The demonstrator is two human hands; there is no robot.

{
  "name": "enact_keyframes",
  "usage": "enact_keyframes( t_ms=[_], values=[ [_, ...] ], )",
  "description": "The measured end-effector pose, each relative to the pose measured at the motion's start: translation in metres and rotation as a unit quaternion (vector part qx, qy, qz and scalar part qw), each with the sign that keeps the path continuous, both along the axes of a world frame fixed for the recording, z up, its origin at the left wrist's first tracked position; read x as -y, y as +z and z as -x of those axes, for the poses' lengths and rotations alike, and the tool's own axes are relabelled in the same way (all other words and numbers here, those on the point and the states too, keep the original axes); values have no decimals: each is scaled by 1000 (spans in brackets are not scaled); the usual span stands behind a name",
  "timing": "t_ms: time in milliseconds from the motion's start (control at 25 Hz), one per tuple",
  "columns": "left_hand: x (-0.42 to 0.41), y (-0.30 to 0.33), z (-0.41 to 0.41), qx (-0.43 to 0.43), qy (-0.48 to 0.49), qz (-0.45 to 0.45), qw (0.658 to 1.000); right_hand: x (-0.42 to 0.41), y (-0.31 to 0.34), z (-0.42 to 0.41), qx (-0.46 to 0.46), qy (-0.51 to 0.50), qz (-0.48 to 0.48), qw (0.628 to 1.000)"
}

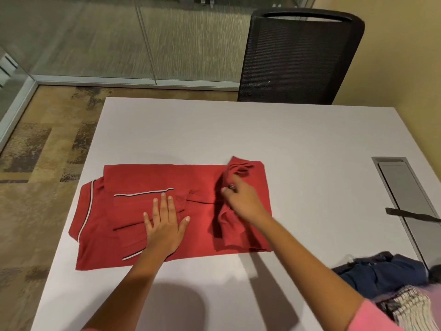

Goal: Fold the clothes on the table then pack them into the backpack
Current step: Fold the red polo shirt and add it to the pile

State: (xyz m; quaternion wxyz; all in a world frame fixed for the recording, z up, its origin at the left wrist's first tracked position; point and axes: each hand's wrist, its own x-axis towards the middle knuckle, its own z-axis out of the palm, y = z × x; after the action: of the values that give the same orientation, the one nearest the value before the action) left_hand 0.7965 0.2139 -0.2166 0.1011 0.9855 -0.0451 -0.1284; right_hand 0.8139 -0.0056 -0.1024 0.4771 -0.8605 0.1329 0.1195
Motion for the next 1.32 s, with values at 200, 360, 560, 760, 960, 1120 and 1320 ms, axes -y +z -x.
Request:
enact_keyframes(
  t_ms=[200, 360, 560, 760, 960, 1120, 1320],
  values=[
    [-3, -1, 0, 4, 1, 15, 1000, -67, -27, 4, -128, 92, -56, 986],
    [-2, -2, 1, -3, -3, 7, 1000, -45, -47, 12, -59, -9, 25, 998],
    [-12, 1, 5, 38, 1, 67, 997, 14, -63, 27, 16, -207, 163, 965],
    [-36, 0, 19, 65, -47, -1, 997, 55, -71, 29, -131, -228, 98, 960],
    [-49, 5, 26, 57, -77, -31, 995, 70, -68, 34, -144, -213, -98, 961],
    [-65, 10, 36, 57, -83, -45, 994, 87, -50, 40, -120, -228, -176, 950],
    [-90, 10, 52, 47, -95, -43, 993, 107, -11, 47, -119, -258, -193, 939]
  ],
)
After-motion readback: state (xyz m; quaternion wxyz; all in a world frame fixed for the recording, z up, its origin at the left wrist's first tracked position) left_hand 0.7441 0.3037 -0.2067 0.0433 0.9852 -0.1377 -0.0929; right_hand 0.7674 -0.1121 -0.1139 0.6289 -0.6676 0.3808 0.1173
